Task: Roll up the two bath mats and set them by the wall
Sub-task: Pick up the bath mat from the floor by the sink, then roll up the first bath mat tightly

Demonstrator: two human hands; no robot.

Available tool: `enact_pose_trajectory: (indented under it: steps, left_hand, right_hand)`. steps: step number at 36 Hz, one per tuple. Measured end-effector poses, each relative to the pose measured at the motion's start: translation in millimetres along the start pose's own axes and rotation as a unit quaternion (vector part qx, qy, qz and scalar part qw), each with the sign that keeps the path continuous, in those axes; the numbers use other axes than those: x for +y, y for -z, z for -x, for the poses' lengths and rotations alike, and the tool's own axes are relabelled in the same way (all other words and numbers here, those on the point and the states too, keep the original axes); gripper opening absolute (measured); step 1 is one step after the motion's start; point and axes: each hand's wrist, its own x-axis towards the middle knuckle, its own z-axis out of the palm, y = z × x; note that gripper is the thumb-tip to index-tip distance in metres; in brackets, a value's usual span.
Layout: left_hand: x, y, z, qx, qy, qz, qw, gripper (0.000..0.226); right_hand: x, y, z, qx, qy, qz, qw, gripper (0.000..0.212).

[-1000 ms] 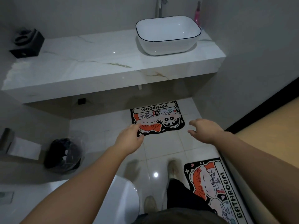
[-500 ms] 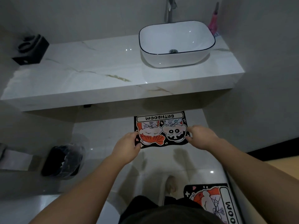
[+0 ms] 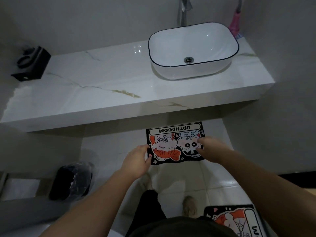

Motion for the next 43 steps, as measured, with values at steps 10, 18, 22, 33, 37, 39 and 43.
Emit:
enact_pose_trajectory:
  steps: [10, 18, 22, 33, 37, 39, 43]
  left_hand:
    - [-56.0, 31.3, -72.2, -0.076, -0.066, -0.053, 0.993, 0.044]
    - [-82.1, 4.6, -145.6, -0.15, -0.098, -0.069, 0.981, 0.056]
    - [-84.2, -24.3, -181.1, -0.162, -0.119, -0.055, 0.978, 0.055]
    - [-94.3, -168.4, -294.3, -0.16, -0.172, -0.069, 0.97, 0.044]
    - [-91.8, -227.8, -337.6, -0.149, -0.22, -0.102, 0.959, 0.05]
    - [-92.4, -258.1, -360.8, -0.138, -0.251, -0.11, 0.952, 0.047]
    - [-103.2, -326.7, -416.2, -0.122, -0.26, -0.141, 0.948, 0.038]
  right_hand:
    - [-19.4, -16.9, -62.8, -0.007, -0.078, -0.025, 0.997, 0.03]
    - [-13.9, -35.5, -103.0, 0.005, -0.109, -0.034, 0.993, 0.029]
    - [5.0, -60.2, -121.9, -0.019, -0.137, -0.037, 0.99, 0.039]
    - [92.7, -187.4, -220.2, -0.054, -0.15, -0.055, 0.986, 0.035]
    - [132.9, -247.1, -268.9, -0.071, -0.144, -0.046, 0.986, 0.03]
    - [152.9, -272.5, -298.2, -0.071, -0.144, -0.04, 0.986, 0.03]
    - [188.9, -317.0, -356.9, -0.075, -0.144, -0.03, 0.986, 0.043]
